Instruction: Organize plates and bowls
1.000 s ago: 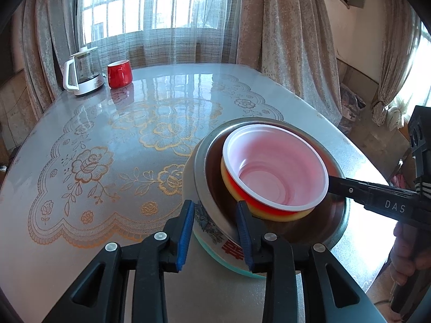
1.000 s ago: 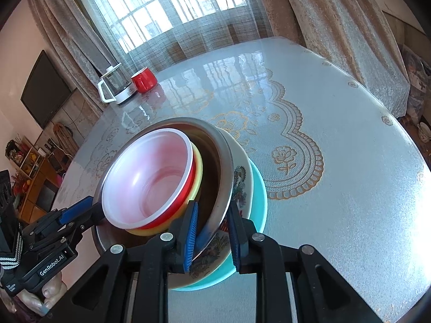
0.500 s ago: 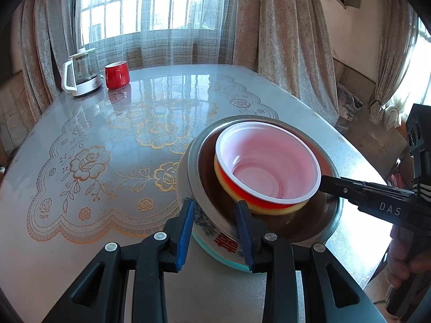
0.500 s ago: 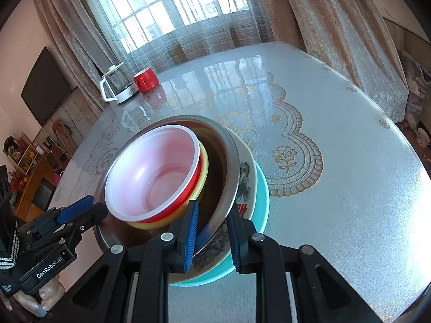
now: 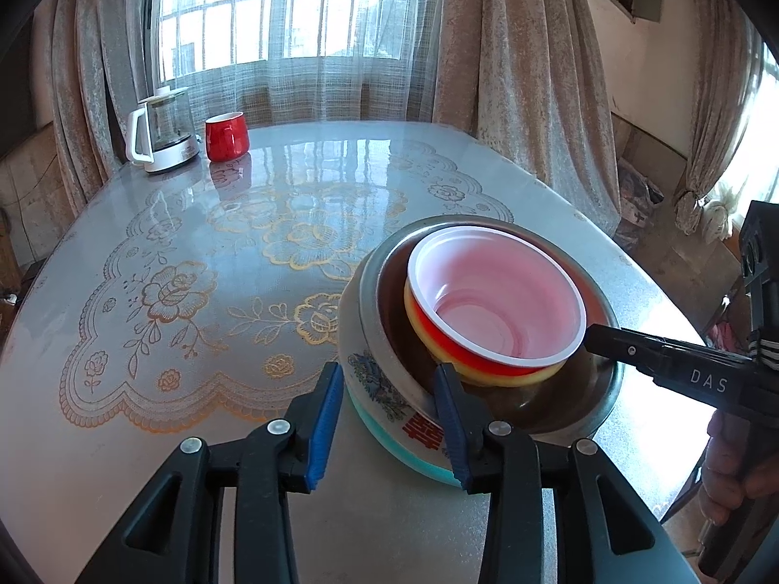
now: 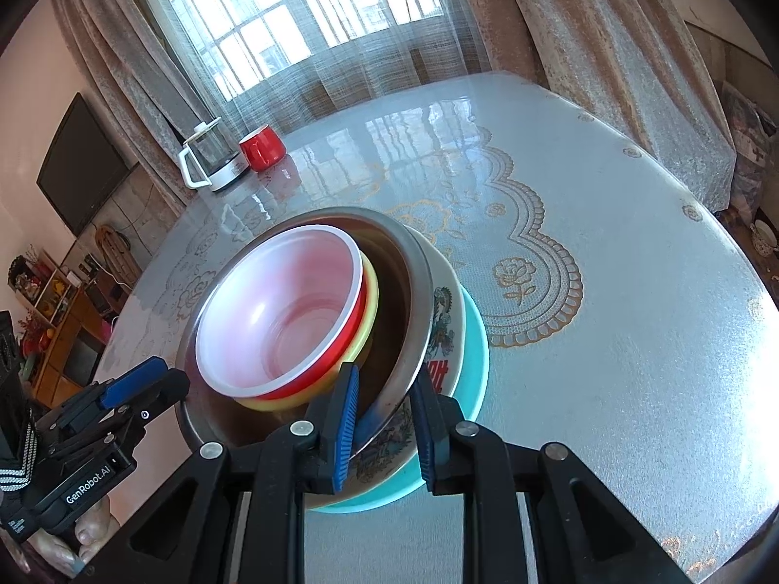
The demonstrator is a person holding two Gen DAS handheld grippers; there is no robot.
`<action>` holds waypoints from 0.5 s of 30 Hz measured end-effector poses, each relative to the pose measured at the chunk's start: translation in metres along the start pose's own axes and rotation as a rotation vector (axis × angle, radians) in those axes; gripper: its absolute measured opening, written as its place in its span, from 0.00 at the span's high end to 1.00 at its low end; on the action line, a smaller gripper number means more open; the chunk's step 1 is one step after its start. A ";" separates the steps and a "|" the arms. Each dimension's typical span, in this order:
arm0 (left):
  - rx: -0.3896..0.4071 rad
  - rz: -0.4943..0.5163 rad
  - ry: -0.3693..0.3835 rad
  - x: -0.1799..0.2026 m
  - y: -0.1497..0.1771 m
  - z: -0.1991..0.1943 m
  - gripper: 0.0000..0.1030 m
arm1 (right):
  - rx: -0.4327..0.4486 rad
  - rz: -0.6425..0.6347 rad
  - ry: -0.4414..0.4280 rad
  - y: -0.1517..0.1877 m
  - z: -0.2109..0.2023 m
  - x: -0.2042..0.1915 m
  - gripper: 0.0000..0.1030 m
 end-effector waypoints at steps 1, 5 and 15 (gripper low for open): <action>0.002 -0.002 -0.003 -0.001 0.001 -0.002 0.61 | 0.002 -0.002 0.004 0.000 -0.001 0.000 0.79; 0.005 -0.019 -0.023 -0.006 0.001 -0.004 0.61 | 0.012 -0.009 0.025 0.001 -0.003 -0.003 0.78; 0.021 -0.061 -0.084 -0.023 0.009 -0.013 0.58 | 0.066 -0.020 0.112 0.003 -0.015 -0.002 0.71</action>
Point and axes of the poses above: each gripper's, at about its wrist camera, not at the fingertips, and z roughly the way its jaws point, x to its right, y to its underside, the point moved 6 cm from there along z, roughly the way its jaws point, and after that the axes turned 3 degrees about -z, right-handed, at the moved point
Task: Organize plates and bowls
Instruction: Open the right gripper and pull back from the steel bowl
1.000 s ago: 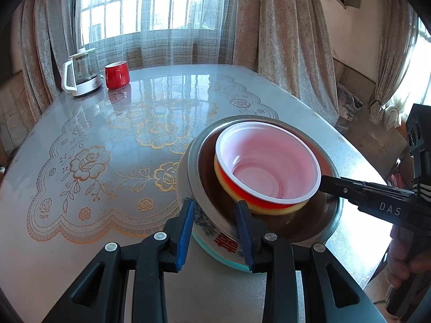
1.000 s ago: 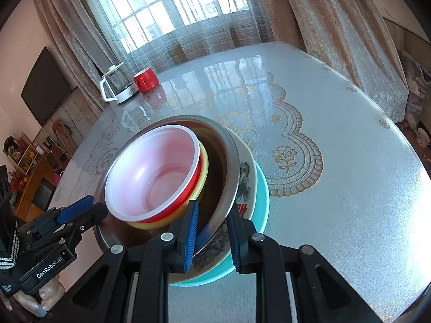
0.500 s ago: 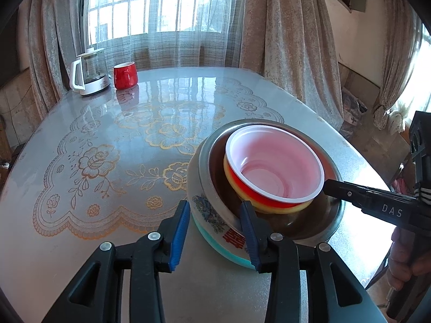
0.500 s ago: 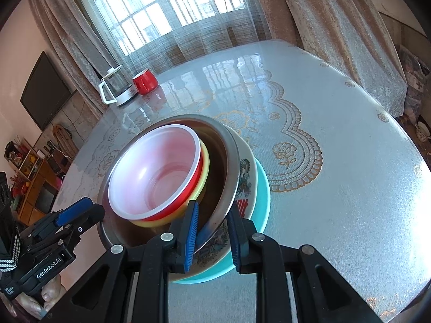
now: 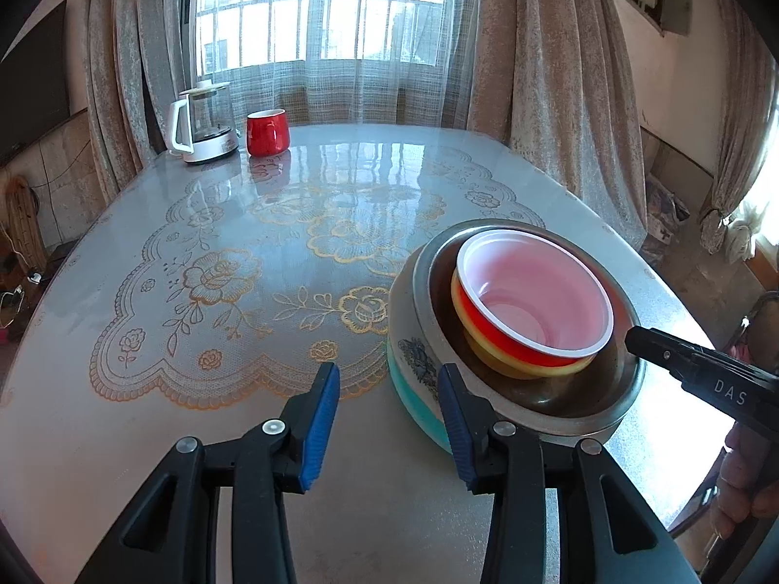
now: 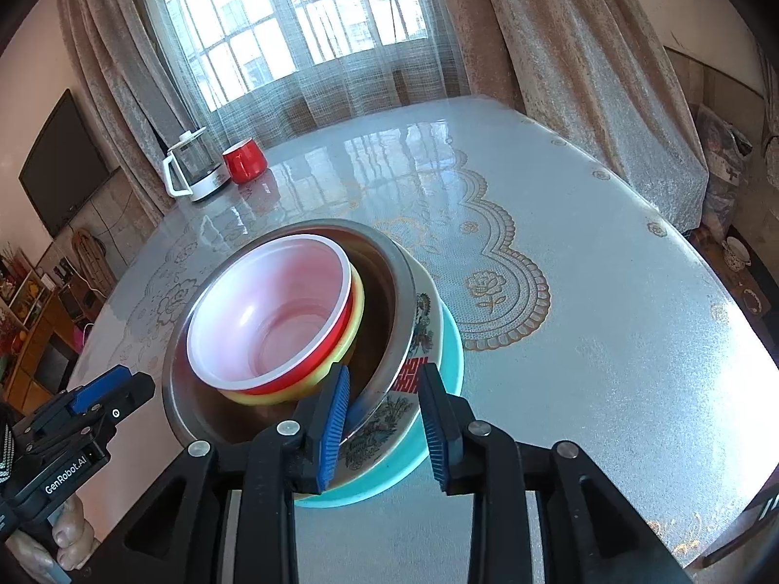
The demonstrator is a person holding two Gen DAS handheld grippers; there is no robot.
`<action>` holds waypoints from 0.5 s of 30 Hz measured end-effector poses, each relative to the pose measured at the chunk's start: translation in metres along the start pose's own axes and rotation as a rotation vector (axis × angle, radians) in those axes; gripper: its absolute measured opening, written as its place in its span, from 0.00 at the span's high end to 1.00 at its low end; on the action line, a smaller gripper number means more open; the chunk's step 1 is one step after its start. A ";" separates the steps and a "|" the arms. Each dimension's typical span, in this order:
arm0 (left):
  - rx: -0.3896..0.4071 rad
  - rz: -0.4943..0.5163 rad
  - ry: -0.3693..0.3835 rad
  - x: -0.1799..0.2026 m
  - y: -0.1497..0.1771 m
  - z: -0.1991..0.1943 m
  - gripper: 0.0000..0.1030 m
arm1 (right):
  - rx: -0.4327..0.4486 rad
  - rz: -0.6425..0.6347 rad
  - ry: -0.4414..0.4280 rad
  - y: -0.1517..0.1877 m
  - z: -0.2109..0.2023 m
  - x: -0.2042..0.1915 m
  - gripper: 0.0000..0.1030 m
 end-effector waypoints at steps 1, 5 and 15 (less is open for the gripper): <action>0.003 -0.005 -0.008 -0.002 0.001 -0.001 0.57 | 0.008 0.000 0.012 0.000 -0.002 0.000 0.70; 0.022 -0.013 -0.051 -0.010 0.003 -0.006 0.56 | 0.038 0.005 0.050 0.000 -0.008 -0.001 0.68; 0.092 -0.037 -0.122 -0.023 0.010 -0.024 0.48 | 0.133 -0.007 0.132 0.003 -0.023 -0.022 0.65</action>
Point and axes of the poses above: each gripper's, at about its wrist camera, not at the fingertips, and z roughly the way its jaws point, x to its right, y to its underside, the point moved 6 cm from there along z, roughly the way its jaws point, and after that the axes turned 3 degrees about -z, right-handed, at the moved point
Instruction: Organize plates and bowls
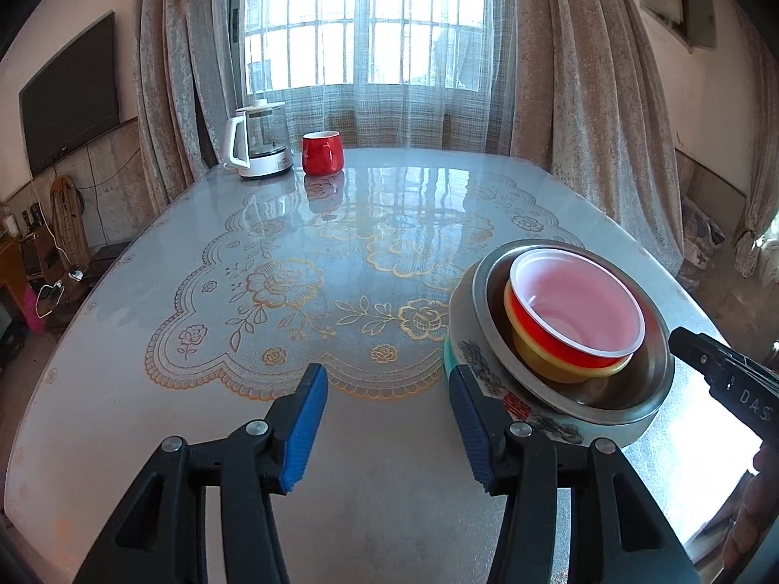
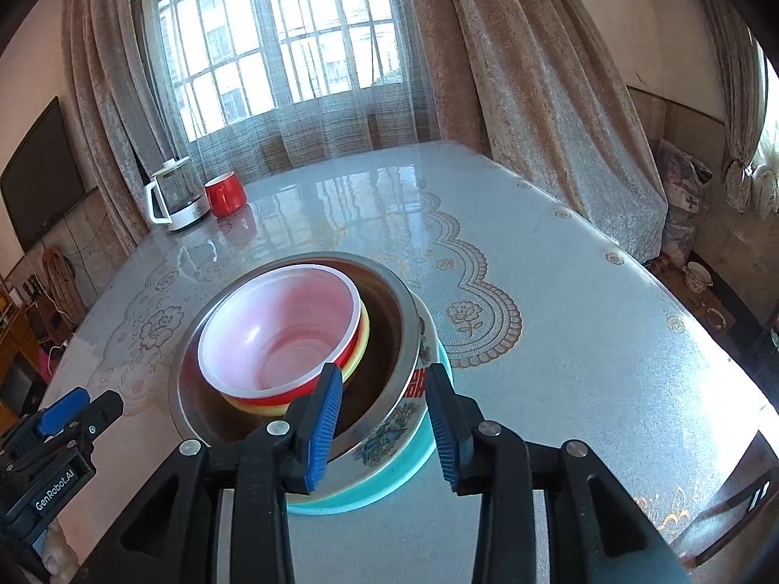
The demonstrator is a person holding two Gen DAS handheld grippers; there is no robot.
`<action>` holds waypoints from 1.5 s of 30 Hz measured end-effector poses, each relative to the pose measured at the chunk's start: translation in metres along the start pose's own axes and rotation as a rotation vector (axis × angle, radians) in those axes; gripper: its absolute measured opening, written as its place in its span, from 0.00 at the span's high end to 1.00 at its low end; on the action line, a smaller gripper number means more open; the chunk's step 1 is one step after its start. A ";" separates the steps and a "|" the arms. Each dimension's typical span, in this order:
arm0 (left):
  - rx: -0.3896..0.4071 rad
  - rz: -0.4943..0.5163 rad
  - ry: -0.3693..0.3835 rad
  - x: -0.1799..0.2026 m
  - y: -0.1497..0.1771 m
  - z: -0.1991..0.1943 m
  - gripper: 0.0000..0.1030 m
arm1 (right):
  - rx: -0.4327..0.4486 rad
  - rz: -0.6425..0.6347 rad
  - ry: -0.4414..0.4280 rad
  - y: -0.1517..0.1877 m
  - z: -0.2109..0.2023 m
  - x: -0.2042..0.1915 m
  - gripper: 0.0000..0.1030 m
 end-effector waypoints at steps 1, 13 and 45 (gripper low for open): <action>0.002 0.002 -0.001 0.000 0.001 -0.001 0.47 | 0.006 -0.005 0.003 0.001 -0.001 -0.004 0.65; 0.022 0.022 0.023 0.005 0.002 -0.007 0.39 | 0.012 -0.050 0.013 0.012 -0.005 -0.034 0.64; 0.034 0.045 0.037 0.002 -0.004 -0.002 0.27 | 0.022 -0.051 0.021 0.006 -0.001 -0.047 0.63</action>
Point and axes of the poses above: each gripper's, at about its wrist camera, not at the fingertips, and z roughly the way its jaws point, x to its right, y to its underside, the point moved 6 cm from there along z, roughly the way its jaws point, and after that the axes turned 3 degrees about -z, right-handed, at the moved point
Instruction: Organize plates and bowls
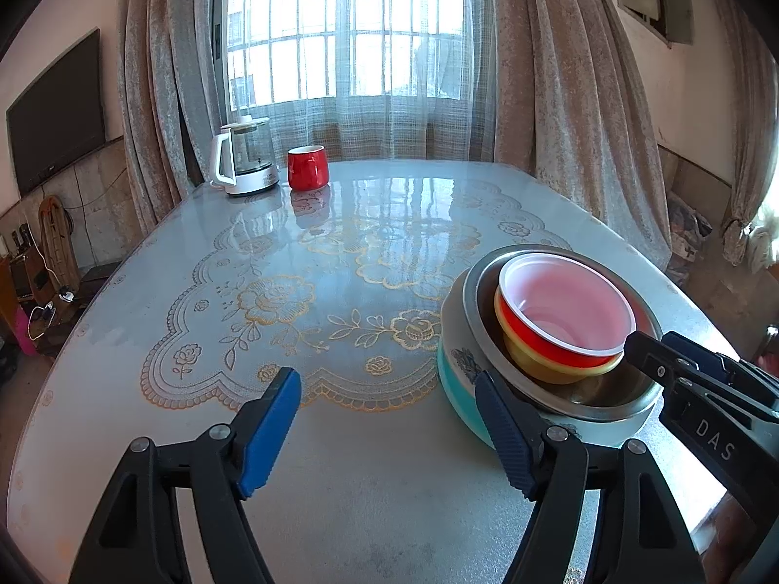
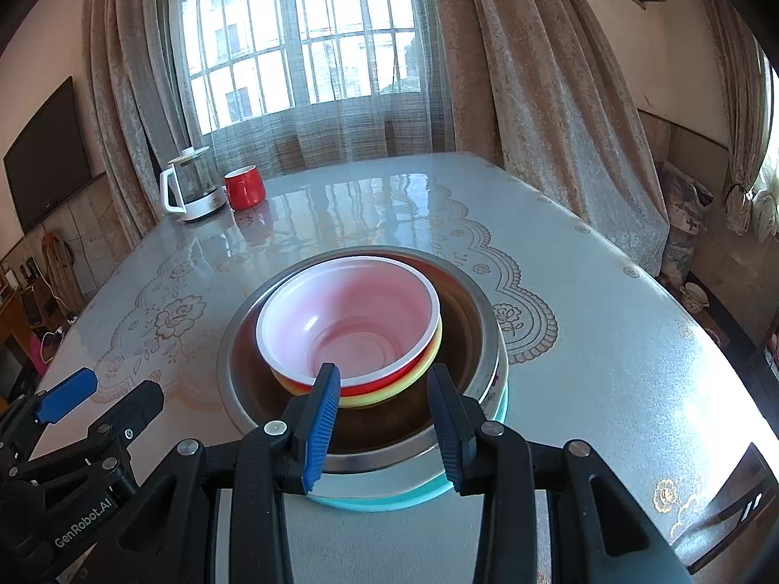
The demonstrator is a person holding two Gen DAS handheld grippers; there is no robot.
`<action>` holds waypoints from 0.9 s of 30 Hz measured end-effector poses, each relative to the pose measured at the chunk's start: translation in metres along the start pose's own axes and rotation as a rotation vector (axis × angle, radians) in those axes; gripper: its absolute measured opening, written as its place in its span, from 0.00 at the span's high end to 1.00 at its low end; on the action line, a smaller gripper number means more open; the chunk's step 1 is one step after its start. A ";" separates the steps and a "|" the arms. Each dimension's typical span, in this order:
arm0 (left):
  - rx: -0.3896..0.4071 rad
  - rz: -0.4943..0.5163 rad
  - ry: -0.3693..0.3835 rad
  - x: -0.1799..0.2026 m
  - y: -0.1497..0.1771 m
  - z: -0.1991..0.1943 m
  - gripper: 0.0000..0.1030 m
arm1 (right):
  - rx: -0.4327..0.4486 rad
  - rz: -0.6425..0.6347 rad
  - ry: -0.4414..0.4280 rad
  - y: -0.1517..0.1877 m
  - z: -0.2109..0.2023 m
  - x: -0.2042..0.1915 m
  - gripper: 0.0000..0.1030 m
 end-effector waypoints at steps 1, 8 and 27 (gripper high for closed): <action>0.001 0.001 -0.002 0.000 0.000 0.000 0.27 | 0.001 -0.001 0.000 0.000 0.000 0.000 0.63; 0.004 0.004 -0.003 0.001 -0.001 0.000 0.27 | 0.004 0.001 0.000 -0.001 0.000 0.001 0.63; 0.008 0.015 0.001 0.010 -0.002 -0.002 0.27 | 0.011 0.000 0.002 -0.002 -0.001 0.007 0.63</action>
Point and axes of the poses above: each gripper's, at about its wrist camera, not at the fingertips, and z roughly the way its jaws point, x to its right, y to its underside, the point moved 6 cm from there along z, roughly the way its jaws point, and after that the axes turned 3 degrees about -z, right-handed, at the moved point
